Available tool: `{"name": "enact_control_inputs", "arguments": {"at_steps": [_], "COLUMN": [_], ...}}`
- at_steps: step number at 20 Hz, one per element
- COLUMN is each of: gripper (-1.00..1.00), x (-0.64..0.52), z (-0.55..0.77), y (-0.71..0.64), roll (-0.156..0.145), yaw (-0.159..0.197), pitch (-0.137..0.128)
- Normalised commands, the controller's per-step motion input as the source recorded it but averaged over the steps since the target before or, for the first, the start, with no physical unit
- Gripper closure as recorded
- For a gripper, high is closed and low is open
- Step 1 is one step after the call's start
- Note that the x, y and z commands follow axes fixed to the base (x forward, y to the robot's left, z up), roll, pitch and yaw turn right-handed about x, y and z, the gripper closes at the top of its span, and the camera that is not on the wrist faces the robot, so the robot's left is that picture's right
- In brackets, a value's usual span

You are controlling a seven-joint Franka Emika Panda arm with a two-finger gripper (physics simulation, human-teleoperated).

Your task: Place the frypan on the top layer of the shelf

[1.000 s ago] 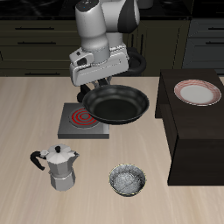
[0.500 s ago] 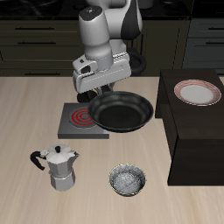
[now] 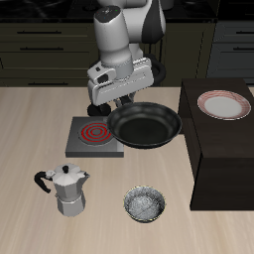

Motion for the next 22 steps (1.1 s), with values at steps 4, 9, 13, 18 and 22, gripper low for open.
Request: {"name": "enact_control_inputs", "arguments": {"at_steps": [4, 9, 13, 18, 22], "gripper": [1.0, 1.0, 1.0, 1.0, 1.0], "x": [-0.05, 0.01, -0.01, 0.0, 0.01], "z": [0.03, 0.03, 0.02, -0.03, 0.05], "y": [0.24, 0.15, 0.13, 0.21, 0.26], "roll": [0.036, 0.024, 0.013, 0.032, 0.027], "yaw": [0.035, 0.019, 0.012, 0.02, 0.031], "pitch": [-0.001, -0.006, 0.002, 0.007, -0.002]}}
